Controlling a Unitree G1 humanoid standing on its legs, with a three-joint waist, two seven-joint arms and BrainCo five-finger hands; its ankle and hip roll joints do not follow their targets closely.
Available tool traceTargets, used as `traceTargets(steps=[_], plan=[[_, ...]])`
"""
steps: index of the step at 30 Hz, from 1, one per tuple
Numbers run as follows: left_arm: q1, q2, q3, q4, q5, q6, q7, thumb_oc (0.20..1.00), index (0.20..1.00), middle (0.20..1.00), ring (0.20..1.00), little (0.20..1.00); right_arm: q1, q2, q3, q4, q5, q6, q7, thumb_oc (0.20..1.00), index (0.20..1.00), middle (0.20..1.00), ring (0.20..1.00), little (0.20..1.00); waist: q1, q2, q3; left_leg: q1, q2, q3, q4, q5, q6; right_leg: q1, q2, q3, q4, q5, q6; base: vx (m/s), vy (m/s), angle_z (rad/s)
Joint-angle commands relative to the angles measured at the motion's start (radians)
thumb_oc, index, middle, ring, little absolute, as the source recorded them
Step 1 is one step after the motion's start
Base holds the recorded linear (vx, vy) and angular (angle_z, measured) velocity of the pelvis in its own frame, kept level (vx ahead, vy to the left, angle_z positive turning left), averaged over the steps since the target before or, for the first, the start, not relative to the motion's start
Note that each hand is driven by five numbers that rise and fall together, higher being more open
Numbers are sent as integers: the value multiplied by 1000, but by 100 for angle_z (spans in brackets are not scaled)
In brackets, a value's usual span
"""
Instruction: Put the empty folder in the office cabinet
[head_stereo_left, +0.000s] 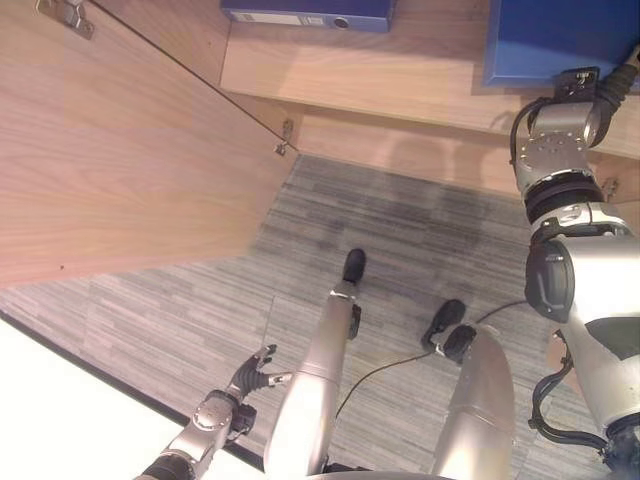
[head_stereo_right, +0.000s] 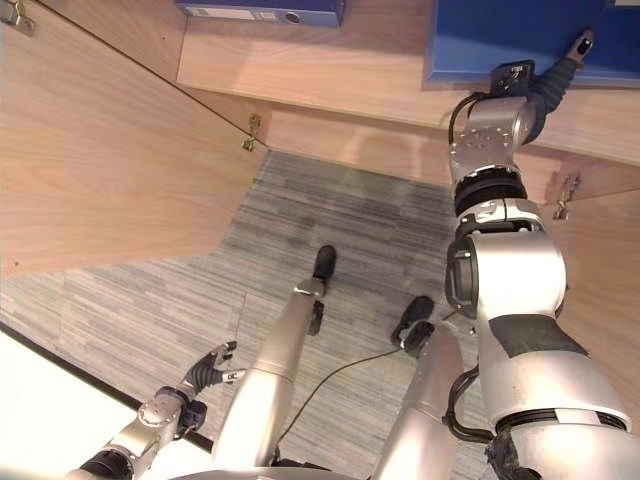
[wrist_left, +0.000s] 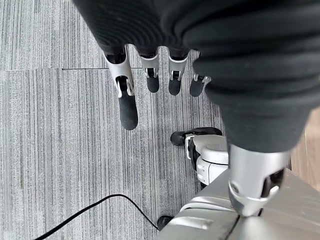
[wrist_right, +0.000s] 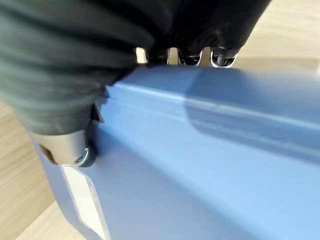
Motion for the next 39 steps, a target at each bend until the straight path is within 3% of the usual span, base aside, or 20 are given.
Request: traceTargets(steps=[1,8,19,31,39], plan=[[-17,29,3,20,-28,-5,13,1000,1000,1000,1000,1000,29,-67,-15,19,12,-5,11,200,200,200,200,200,25,15,-16,46,34,49,106,-237,21,13,45,119,-42,-49,132,-38,2,0],[-8,50,9,12,-34,-7,6,1000,1000,1000,1000,1000,14,-70,-14,2,36,-25,12,200,200,200,200,200,26,24,-21,37,34,54,111,-233,21,0,45,133,-28,-47,133,-28,-5,-1],[-1,73,0,17,-9,-6,2,1000,1000,1000,1000,1000,-92,-127,26,-77,-45,-78,-81,200,200,200,200,200,31,23,-57,78,29,51,24,-199,10,48,45,125,-92,-30,141,-7,-6,0],[-9,78,-35,31,6,-1,26,1000,1000,1000,1000,1000,-191,-195,124,114,-86,30,-191,200,200,200,200,200,23,4,-88,102,30,46,-17,-190,6,81,45,115,-123,-24,147,0,0,0],[-23,78,-61,73,15,13,34,1000,1000,1000,1000,1000,-252,-268,189,298,-66,157,-230,200,200,200,200,200,17,-21,-100,110,34,46,-39,-182,0,93,44,104,-142,-17,150,5,-5,1]])
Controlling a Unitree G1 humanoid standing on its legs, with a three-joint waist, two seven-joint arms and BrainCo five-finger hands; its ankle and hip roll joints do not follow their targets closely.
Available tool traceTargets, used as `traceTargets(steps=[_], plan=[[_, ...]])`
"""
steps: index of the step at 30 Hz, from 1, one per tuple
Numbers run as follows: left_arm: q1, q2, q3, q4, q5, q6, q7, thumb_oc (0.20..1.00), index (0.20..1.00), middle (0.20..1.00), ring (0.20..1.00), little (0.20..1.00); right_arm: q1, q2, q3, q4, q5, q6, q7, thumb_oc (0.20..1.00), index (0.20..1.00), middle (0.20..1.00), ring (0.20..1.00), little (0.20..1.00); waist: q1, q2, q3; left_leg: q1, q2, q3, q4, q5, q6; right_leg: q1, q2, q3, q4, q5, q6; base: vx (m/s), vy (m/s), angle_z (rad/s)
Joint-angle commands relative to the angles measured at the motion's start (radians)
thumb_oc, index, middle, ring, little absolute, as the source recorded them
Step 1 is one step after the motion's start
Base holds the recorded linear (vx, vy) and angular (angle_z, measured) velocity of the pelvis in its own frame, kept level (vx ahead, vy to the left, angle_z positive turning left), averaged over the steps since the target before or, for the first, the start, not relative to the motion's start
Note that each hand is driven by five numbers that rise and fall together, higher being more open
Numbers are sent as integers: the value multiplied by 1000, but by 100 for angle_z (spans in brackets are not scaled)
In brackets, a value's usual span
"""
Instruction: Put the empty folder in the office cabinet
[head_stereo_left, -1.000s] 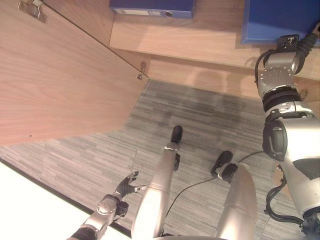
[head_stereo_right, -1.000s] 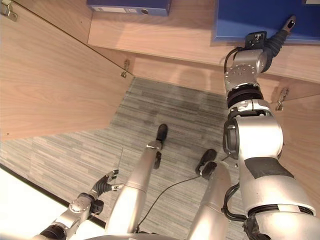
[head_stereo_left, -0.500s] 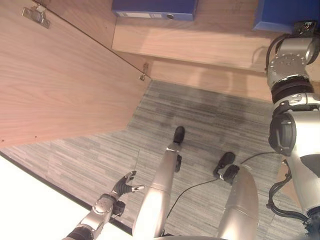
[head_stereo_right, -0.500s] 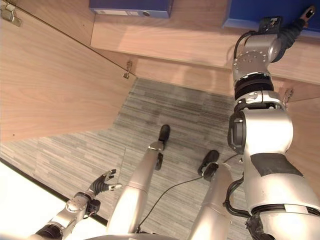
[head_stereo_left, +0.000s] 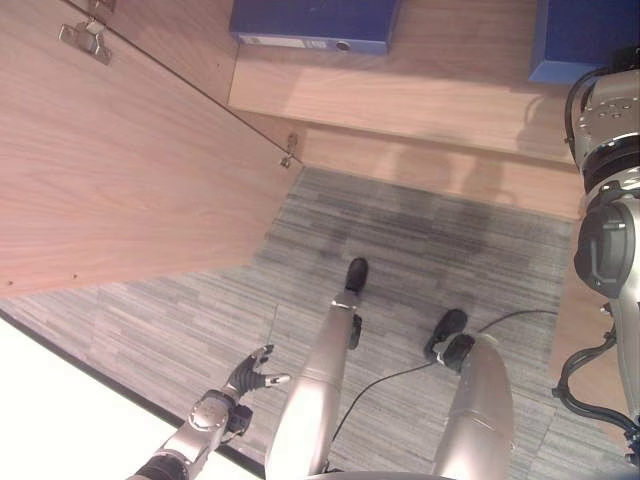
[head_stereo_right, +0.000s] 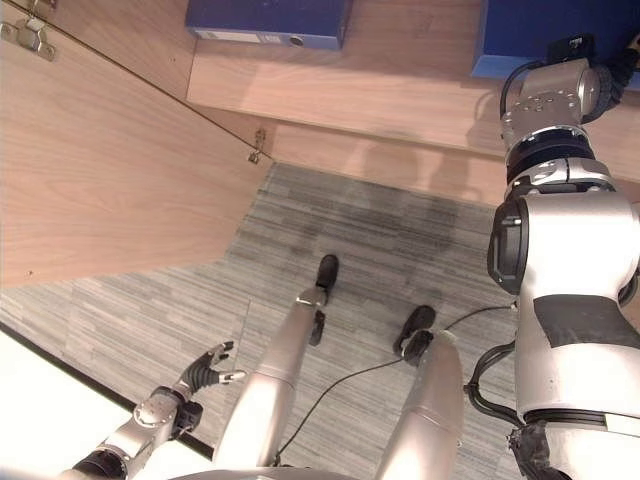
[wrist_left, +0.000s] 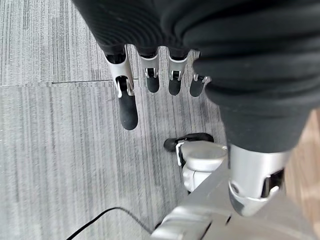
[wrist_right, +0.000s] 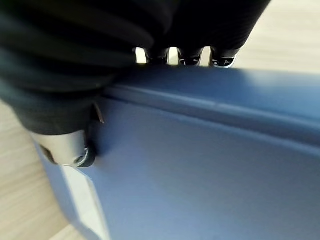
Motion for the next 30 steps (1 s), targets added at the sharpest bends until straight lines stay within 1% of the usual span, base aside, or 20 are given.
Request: traceTargets(steps=[1,4,7,9,11,19,24,26,30], plan=[[-20,39,-6,88,8,7,21,1000,1000,1000,1000,1000,-53,-89,60,-6,-35,17,-19,200,200,200,200,200,13,-22,-27,93,37,53,22,-198,14,79,42,113,-105,-21,141,0,0,0],[-27,29,-5,105,-1,15,29,1000,1000,1000,1000,1000,-66,-74,84,12,-58,48,-39,200,200,200,200,200,14,-29,-27,96,37,55,3,-189,13,86,46,108,-122,-13,141,0,0,0],[-28,17,-10,111,-9,16,33,1000,1000,1000,1000,1000,-76,-59,101,9,-87,58,-57,200,200,200,200,200,14,-32,-28,97,35,54,-17,-180,14,87,48,106,-135,-5,144,0,0,0],[-30,11,-10,115,-10,16,35,1000,1000,1000,1000,1000,-75,-56,100,5,-85,53,-60,200,200,200,200,200,14,-31,-28,97,35,53,-25,-174,14,86,47,104,-138,-2,144,0,0,0],[-30,2,-18,111,-18,12,43,1000,1000,1000,1000,1000,-81,-45,105,-8,-81,32,-69,200,200,200,200,200,16,-34,-29,96,34,51,-34,-168,14,85,46,104,-143,-1,144,0,0,0],[-23,-7,-27,103,-33,13,42,1000,1000,1000,1000,1000,-102,-49,125,-23,-69,17,-68,200,200,200,200,200,24,-30,-36,97,30,43,-53,-159,14,87,46,99,-151,-1,144,0,0,0],[-23,-12,-36,104,-21,8,37,1000,1000,1000,1000,1000,-112,-57,81,-88,74,-88,-25,200,200,200,200,200,36,-24,-43,108,24,41,-75,-152,13,94,42,101,-161,4,152,4,-3,1],[-26,-12,-35,105,-15,10,34,1000,1000,1000,1000,1000,-112,-60,76,-98,92,-93,-15,200,200,200,200,200,39,-24,-44,120,23,39,-86,-149,12,104,42,98,-166,3,152,21,-9,5],[-29,-12,-33,103,-22,8,33,1000,1000,1000,1000,1000,-108,-86,71,-93,81,-94,-20,200,200,200,200,200,44,-18,-42,142,20,34,-104,-145,10,126,40,95,-178,3,154,12,-9,4]])
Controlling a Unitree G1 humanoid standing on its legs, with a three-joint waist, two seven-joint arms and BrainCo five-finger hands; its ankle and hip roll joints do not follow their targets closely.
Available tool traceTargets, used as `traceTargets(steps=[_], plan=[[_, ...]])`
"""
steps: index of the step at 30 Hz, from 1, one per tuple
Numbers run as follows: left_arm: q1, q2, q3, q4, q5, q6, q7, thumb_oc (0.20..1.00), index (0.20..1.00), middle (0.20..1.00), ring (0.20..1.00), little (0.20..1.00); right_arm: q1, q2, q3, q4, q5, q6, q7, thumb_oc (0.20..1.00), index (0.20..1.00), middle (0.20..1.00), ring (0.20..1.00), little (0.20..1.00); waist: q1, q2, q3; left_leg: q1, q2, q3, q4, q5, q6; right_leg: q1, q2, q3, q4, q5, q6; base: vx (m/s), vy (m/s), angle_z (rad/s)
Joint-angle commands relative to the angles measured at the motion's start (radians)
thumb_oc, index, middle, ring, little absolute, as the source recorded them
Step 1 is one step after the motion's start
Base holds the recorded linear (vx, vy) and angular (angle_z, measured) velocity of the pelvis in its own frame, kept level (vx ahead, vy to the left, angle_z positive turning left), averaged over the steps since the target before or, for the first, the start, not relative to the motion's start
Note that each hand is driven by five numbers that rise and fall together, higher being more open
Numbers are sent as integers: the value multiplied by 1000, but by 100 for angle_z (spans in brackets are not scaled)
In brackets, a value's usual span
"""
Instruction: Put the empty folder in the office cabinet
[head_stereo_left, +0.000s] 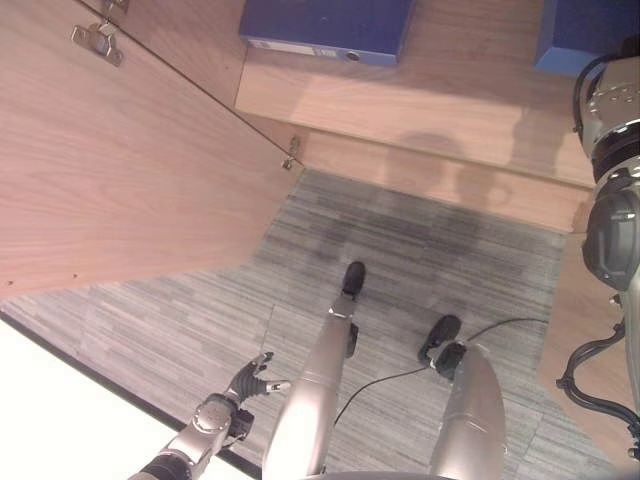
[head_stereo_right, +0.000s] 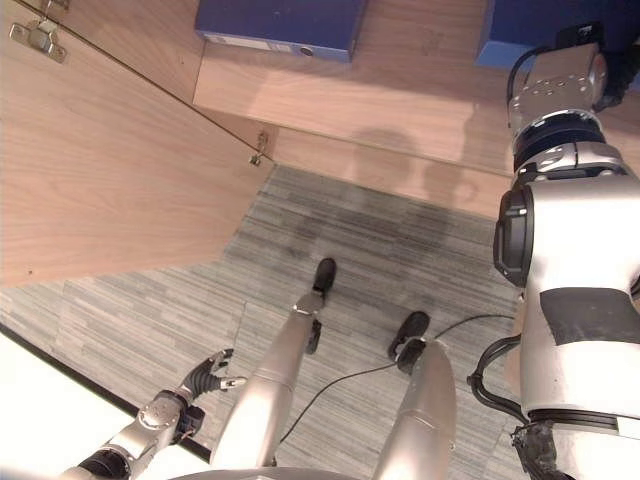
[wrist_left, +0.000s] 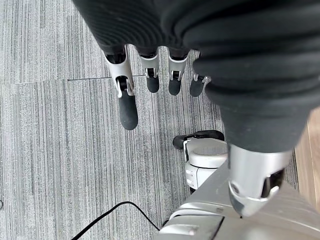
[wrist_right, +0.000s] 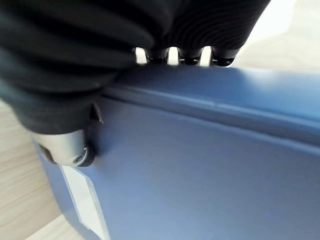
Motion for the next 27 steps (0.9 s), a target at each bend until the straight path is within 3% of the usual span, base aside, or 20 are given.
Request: traceTargets(steps=[1,2,3,27], plan=[[-17,-4,-8,58,-25,-10,1,1000,1000,1000,1000,1000,-50,-87,44,-81,-8,-60,35,200,200,200,200,200,29,17,-21,91,24,40,15,-202,15,97,36,99,-105,-16,136,0,0,0],[-15,-4,-7,57,-28,-10,0,1000,1000,1000,1000,1000,-48,-89,47,-86,-13,-58,38,755,755,755,755,755,29,17,-21,93,23,39,13,-201,15,98,35,98,-104,-16,136,0,0,0],[-11,-3,-8,54,-26,-10,-3,1000,1000,1000,1000,1000,-45,-92,49,-97,-23,-53,44,1000,1000,1000,1000,1000,31,20,-20,96,23,39,7,-199,15,102,34,98,-106,-16,137,6,0,3],[-29,-6,6,35,-53,-8,6,1000,1000,1000,1000,1000,67,-21,-12,-73,-72,0,33,1000,1000,1000,1000,1000,27,37,16,117,16,46,-14,-181,19,122,37,101,-126,1,136,-3,1,0]])
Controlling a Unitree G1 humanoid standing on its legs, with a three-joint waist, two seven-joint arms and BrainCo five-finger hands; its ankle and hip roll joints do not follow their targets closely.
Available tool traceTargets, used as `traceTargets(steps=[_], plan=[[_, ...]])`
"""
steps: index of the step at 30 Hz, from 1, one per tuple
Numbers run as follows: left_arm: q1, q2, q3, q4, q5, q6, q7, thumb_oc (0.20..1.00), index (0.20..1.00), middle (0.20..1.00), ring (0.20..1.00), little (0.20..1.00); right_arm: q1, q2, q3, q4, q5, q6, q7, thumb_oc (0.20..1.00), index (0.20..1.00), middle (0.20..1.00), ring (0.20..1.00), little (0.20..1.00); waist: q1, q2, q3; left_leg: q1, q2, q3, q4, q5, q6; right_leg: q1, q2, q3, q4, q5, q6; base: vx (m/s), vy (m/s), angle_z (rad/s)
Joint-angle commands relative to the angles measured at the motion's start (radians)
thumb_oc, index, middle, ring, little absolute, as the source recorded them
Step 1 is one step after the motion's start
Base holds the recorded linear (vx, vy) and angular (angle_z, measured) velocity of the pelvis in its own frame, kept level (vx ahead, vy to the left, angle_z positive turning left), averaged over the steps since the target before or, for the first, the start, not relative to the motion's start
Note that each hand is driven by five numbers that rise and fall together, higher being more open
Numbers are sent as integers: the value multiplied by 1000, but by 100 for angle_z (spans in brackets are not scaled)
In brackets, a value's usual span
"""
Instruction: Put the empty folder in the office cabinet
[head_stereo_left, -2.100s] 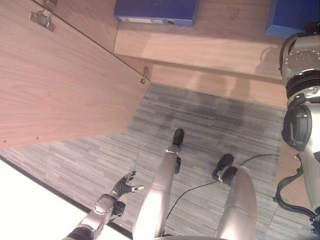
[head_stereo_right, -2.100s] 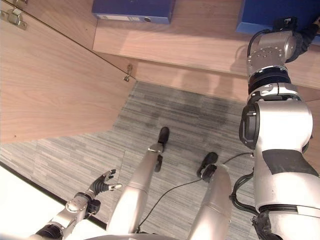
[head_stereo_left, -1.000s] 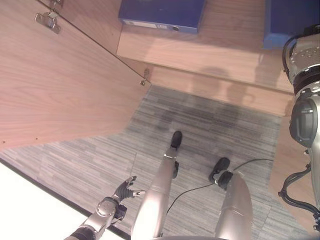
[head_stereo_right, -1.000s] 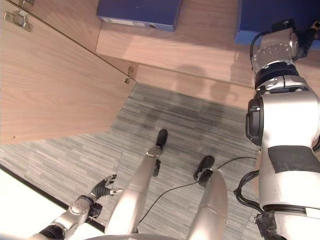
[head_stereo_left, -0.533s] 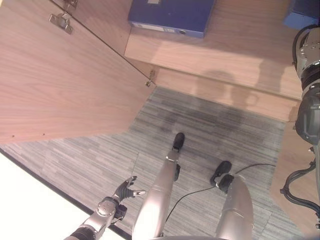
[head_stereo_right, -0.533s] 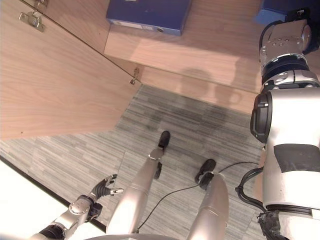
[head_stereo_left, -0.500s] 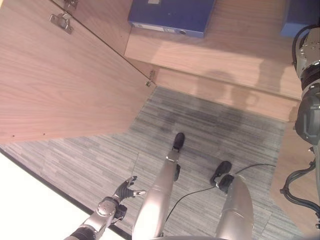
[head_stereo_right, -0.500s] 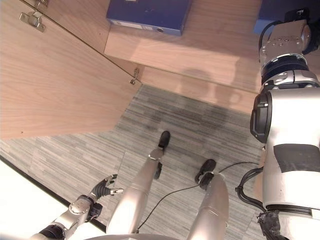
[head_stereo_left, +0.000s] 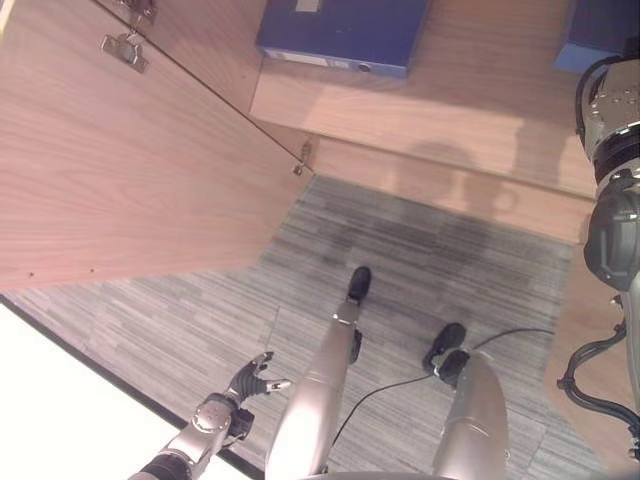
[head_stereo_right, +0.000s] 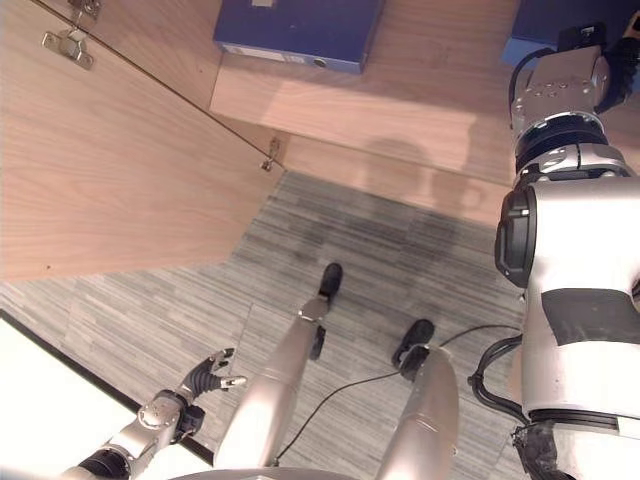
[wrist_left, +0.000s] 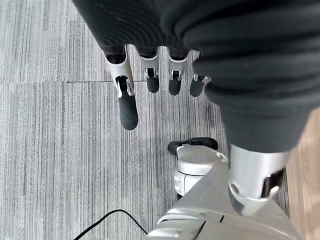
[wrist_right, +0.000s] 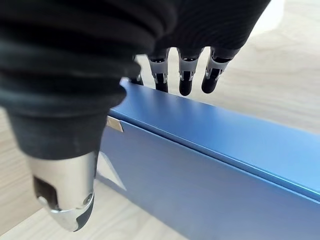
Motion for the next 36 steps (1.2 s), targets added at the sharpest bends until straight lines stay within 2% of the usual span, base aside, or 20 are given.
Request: traceTargets(steps=[1,8,17,25,36], plan=[[-27,-5,4,36,-30,-4,13,1000,1000,1000,1000,1000,34,-33,-3,-76,-58,-10,-4,1000,1000,1000,1000,1000,4,19,26,64,17,50,31,-199,25,83,36,101,-110,1,135,0,0,0],[-53,-16,9,30,-49,-3,20,1000,1000,1000,1000,1000,145,68,-91,-51,-51,-10,-35,1000,1000,1000,1000,1000,-3,21,44,90,23,50,12,-193,26,109,47,100,-134,8,135,0,0,0],[-56,-23,11,29,-66,-3,12,1000,1000,1000,1000,1000,231,129,-123,-43,-63,20,-18,1000,1000,1000,1000,1000,-3,26,57,109,25,49,-23,-174,25,128,49,94,-160,18,135,0,0,0],[-38,-26,33,41,-69,-4,8,1000,1000,1000,1000,1000,254,110,-119,-43,-64,30,12,1000,1000,1000,1000,1000,0,28,55,123,27,44,-56,-158,21,136,50,87,-173,21,136,0,0,0],[-21,-7,56,45,-59,-11,-6,1000,1000,1000,1000,1000,205,35,-54,-90,-86,36,71,1000,1000,1000,1000,1000,9,27,49,146,33,37,-80,-149,13,156,53,78,-181,17,135,2,-19,2]])
